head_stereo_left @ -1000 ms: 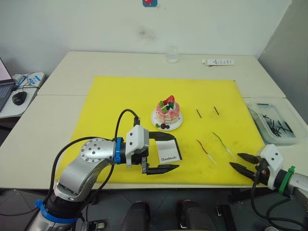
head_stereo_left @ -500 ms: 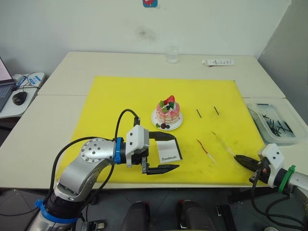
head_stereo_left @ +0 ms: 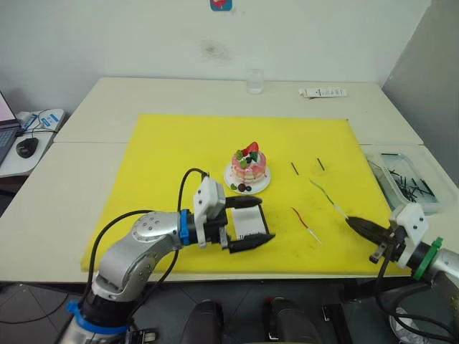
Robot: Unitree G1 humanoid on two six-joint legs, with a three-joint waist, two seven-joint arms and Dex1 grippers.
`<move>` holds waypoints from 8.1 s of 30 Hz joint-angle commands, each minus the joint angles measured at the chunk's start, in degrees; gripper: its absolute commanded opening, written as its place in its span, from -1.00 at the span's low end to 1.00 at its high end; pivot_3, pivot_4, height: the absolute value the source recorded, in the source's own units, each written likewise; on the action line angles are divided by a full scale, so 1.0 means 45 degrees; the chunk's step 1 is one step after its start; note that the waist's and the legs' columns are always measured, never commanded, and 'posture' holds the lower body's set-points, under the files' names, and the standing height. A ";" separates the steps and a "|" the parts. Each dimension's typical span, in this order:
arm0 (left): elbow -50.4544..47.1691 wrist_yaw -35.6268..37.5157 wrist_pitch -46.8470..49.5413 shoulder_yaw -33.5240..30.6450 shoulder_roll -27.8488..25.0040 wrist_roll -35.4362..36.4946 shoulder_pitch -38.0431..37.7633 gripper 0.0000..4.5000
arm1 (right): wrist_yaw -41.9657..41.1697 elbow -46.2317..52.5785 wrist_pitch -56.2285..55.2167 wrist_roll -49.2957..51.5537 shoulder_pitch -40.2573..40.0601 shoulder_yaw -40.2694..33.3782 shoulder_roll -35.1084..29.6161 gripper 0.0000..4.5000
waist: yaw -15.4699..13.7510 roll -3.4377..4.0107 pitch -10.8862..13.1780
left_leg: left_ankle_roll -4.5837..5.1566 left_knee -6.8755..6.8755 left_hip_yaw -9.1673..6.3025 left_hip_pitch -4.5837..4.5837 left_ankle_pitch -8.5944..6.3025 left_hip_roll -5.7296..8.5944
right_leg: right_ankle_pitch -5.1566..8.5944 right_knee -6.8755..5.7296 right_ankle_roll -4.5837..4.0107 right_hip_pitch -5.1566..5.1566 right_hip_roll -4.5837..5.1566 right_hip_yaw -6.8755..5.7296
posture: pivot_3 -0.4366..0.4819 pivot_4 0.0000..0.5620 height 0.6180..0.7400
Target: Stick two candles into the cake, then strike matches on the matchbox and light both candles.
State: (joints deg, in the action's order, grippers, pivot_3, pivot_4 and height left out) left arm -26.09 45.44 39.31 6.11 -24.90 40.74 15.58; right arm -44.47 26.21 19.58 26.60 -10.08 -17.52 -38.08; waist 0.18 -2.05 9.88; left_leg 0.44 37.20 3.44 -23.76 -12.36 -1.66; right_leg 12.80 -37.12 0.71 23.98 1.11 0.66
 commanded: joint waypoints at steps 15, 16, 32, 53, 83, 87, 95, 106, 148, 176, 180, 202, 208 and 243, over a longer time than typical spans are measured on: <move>0.1727 -0.5351 0.1613 -0.1219 0.5250 0.2492 0.2517 0.34 | 0.2442 0.2276 0.1529 0.0453 0.3852 0.1934 0.1180 -1.00 | -0.0028 -0.0004 0.0002 | -0.0001 -0.0001 0.0004 -0.0026 0.0001 0.0028 | -0.0026 0.0020 0.0068 0.0001 -0.0019 0.0011 | -0.05 -0.47 1.00; 0.1801 -0.5509 0.1607 -0.1274 0.5442 0.2531 0.2524 0.34 | 0.2509 0.2326 0.1544 0.0453 0.3915 0.1998 0.1218 -1.00 | -0.0027 -0.0004 0.0002 | -0.0001 -0.0001 0.0003 -0.0026 0.0001 0.0028 | -0.0026 0.0017 0.0068 0.0002 -0.0019 0.0009 | -0.05 -0.47 1.00; 0.1976 -0.6538 0.1920 -0.1497 0.6863 0.3722 0.2308 0.34 | 0.2924 0.2720 0.1666 0.0527 0.4357 0.2519 0.1333 -1.00 | -0.0021 -0.0005 0.0002 | 0.0000 0.0001 0.0001 -0.0026 0.0001 0.0030 | -0.0026 0.0017 0.0066 0.0002 -0.0022 0.0010 | -0.05 -0.47 1.00; 0.1883 -0.6384 0.1734 -0.1425 0.6850 0.3941 0.2345 -0.47 | 0.2836 0.2892 0.1880 0.0612 0.4374 0.2485 0.1258 -1.00 | -0.0021 -0.0007 0.0003 | 0.0000 -0.0001 0.0002 -0.0027 0.0001 0.0030 | -0.0009 0.0023 0.0036 0.0004 -0.0022 0.0010 | -0.05 -0.47 1.00; 0.2008 -0.5658 0.1858 -0.2361 0.4514 0.3892 0.3588 -1.00 | 0.2488 0.2670 0.2754 0.0921 0.4105 0.2627 0.0856 0.22 | 0.0024 -0.0012 0.0007 | 0.0000 -0.0008 -0.0001 -0.0028 0.0001 0.0027 | -0.0005 0.0024 0.0029 0.0011 -0.0025 0.0005 | -0.05 -0.47 1.00; 0.1902 -0.4809 0.2211 -0.3077 0.2148 0.3813 0.3849 -1.00 | 0.3222 0.2498 0.4454 0.1467 0.5574 0.3345 0.1322 0.53 | 0.0205 -0.0017 0.0010 | -0.0001 -0.0020 0.0000 -0.0013 0.0001 0.0013 | 0.0000 0.0014 0.0013 0.0018 -0.0042 0.0010 | -0.05 -0.47 1.00; 0.4034 -0.2360 0.1080 -0.3136 -0.1304 0.1750 0.4354 -1.00 | 0.4425 0.1923 0.6326 0.0883 0.8663 0.4966 0.2348 0.53 | 0.0231 -0.0021 0.0015 | -0.0002 -0.0049 -0.0014 -0.0033 0.0001 -0.0001 | 0.0003 0.0017 0.0004 0.0039 -0.0046 -0.0018 | -0.05 -0.47 1.00; 0.6581 -0.0872 -0.0343 -0.2109 -0.0758 -0.0497 0.5056 -1.00 | 0.4720 0.1854 0.6591 0.0062 0.9014 0.5630 0.2578 0.53 | 0.0006 -0.0024 0.0016 | -0.0006 -0.0042 0.0005 -0.0085 -0.0002 0.0017 | 0.0016 0.0037 0.0030 0.0056 0.0013 -0.0031 | -0.05 -0.47 1.00; 0.9322 0.0633 -0.2225 -0.1890 0.1025 -0.2914 0.5677 -1.00 | 0.5046 0.2444 0.6782 -0.0655 0.8185 0.5561 0.2936 0.53 | 0.0017 -0.0024 0.0016 | -0.0005 -0.0040 -0.0009 -0.0080 -0.0001 0.0001 | 0.0015 0.0024 0.0033 0.0055 0.0004 -0.0047 | -0.05 -0.47 1.00; 0.8892 0.0491 -0.5489 -0.1195 0.1396 -0.4733 0.4012 -1.00 | 0.4910 0.2204 0.6571 -0.0968 0.8064 0.5613 0.2830 0.53 | 0.0015 -0.0024 0.0015 | -0.0005 -0.0037 -0.0007 -0.0074 -0.0002 0.0000 | 0.0013 0.0020 0.0034 0.0049 0.0010 -0.0045 | -0.05 -0.47 1.00; 0.8858 0.0427 -0.5436 -0.1304 0.1390 -0.4650 0.4079 -0.72 | 0.4868 0.2147 0.6560 -0.1043 0.8096 0.5646 0.2888 0.55 | 0.0015 -0.0023 0.0015 | -0.0005 -0.0037 -0.0008 -0.0075 -0.0002 0.0000 | 0.0014 0.0021 0.0035 0.0049 0.0008 -0.0046 | -0.05 -0.47 1.00; 0.6639 0.0368 -0.3978 -0.1704 0.0388 -0.4142 0.3330 -0.08 | 0.4419 0.2182 0.6569 -0.0986 0.7435 0.5027 0.2379 0.55 | 0.0023 -0.0024 0.0015 | -0.0005 -0.0041 -0.0008 -0.0075 -0.0002 -0.0003 | 0.0014 0.0025 0.0034 0.0049 0.0009 -0.0046 | -0.05 -0.47 1.00; 0.4615 0.0717 -0.2917 -0.1812 -0.0663 -0.3679 0.2163 -0.08 | 0.3283 0.2710 0.6088 -0.0463 0.5525 0.3659 0.1181 0.55 | 0.0013 -0.0024 0.0015 | -0.0005 -0.0043 -0.0008 -0.0074 -0.0002 -0.0003 | 0.0016 0.0030 0.0034 0.0045 0.0019 -0.0044 | -0.05 -0.47 1.00; -0.0092 0.3453 -0.3618 0.0646 -0.2373 -0.2818 0.0418 0.60 | 0.1548 0.2616 0.2165 -0.1601 -0.1083 0.2822 0.0007 0.55 | -0.0012 -0.0018 0.0011 | -0.0008 -0.0038 -0.0004 -0.0016 -0.0004 -0.0008 | 0.0064 0.0015 -0.0066 0.0018 0.0024 -0.0023 | -0.05 -0.47 1.00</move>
State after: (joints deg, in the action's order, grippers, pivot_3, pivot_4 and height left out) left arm -26.07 60.68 24.25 9.07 -35.64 27.88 16.67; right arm -37.48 34.13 25.58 17.49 -15.98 -5.09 -36.89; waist 0.13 -2.13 9.93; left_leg 0.40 37.04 3.42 -23.83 -12.38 -1.69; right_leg 13.09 -37.05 0.41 24.06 1.22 0.56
